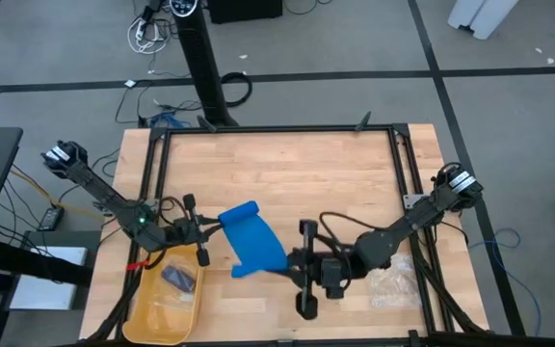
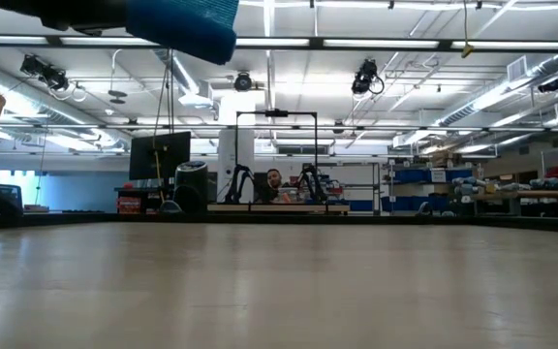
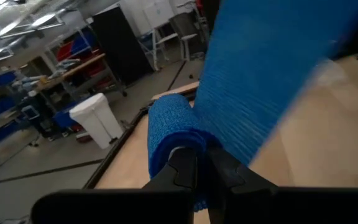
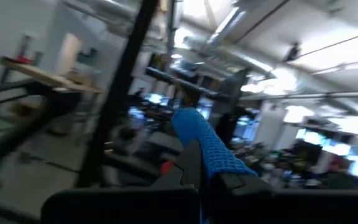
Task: Roll bandage
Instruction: Roll the blue bandage
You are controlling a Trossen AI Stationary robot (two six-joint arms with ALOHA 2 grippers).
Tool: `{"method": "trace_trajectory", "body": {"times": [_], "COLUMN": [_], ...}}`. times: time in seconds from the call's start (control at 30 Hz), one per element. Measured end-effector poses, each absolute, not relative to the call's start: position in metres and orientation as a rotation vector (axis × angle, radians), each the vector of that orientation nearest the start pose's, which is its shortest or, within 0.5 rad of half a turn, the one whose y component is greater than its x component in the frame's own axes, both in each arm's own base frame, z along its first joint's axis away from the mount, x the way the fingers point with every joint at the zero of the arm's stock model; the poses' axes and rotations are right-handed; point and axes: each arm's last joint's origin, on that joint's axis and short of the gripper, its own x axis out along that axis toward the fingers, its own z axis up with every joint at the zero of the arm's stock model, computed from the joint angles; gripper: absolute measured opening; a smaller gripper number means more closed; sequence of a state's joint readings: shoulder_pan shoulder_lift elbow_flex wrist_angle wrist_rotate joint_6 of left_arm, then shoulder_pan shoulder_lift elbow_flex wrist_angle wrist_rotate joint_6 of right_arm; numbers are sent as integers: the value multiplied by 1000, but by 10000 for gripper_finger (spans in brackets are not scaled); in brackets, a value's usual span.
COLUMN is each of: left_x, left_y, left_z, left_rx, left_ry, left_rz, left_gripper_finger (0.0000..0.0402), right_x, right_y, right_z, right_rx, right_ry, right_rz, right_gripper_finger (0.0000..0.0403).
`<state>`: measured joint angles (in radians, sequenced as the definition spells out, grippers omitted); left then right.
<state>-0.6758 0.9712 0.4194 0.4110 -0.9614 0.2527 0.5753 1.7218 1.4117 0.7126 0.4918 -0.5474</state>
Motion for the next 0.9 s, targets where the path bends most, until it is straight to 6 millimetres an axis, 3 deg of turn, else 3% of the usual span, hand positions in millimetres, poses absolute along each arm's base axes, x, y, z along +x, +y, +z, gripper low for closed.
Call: {"method": "trace_trajectory", "body": {"times": [0.33,0.5,0.7,0.9], "left_x": [175,170,165,164], "left_y": [-117,-129,-146,-159], "left_z": [222,226,244,262], "left_rx": [363,352,358,336], "left_ry": [133,109,68,29], "left_rz": [206,152,86,45], "left_gripper_finger": [17,17,17,17], "right_x": [357,366,382,398], "right_y": [165,138,95,61], "right_z": [427,444,439,421], "right_rx": [-417,-432,-383,-261], "right_ry": [-375,-370,-303,-182], "right_rz": [-218,-294,-367,-373], "right_gripper_finger": [0,0,0,3]}}
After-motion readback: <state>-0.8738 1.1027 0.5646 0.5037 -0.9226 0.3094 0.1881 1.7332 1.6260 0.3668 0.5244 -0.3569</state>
